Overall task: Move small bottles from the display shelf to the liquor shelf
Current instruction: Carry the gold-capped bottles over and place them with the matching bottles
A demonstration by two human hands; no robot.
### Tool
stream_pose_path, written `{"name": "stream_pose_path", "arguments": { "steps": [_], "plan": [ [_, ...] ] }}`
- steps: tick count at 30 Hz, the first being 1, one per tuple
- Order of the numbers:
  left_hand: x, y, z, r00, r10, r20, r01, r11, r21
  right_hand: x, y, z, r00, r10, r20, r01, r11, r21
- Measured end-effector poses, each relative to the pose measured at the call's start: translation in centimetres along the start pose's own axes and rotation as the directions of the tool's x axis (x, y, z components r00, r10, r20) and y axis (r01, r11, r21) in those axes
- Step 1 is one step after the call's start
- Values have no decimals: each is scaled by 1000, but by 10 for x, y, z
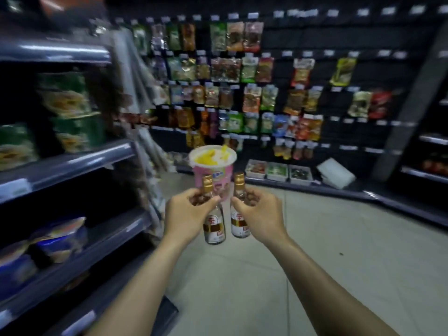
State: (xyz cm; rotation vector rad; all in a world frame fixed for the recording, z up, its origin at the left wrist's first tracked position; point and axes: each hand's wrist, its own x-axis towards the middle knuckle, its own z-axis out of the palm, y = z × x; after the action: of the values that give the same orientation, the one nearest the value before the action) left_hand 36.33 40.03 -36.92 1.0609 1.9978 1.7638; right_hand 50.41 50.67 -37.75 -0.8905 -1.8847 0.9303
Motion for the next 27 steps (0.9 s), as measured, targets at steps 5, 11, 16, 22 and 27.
{"name": "stream_pose_path", "arguments": {
  "steps": [5,11,16,22,27],
  "plan": [
    [20,-14,115,987,-55,151,60,998,-29,24,90,-66,990,105,-94,-115,988,-100],
    [74,-38,249,945,-94,312,100,995,-1,81,189,-127,964,211,-164,-235,961,-144],
    [141,-52,368,894,-144,423,200,976,-89,155,263,-188,931,267,-251,-310,939,-152],
    [207,-48,512,817,-122,563,199,977,-78,225,340,-269,824,376,-423,-463,878,-123],
    [232,-34,641,750,-65,658,111,993,-28,266,410,-348,755,405,-516,-526,844,-107]
  ]
}}
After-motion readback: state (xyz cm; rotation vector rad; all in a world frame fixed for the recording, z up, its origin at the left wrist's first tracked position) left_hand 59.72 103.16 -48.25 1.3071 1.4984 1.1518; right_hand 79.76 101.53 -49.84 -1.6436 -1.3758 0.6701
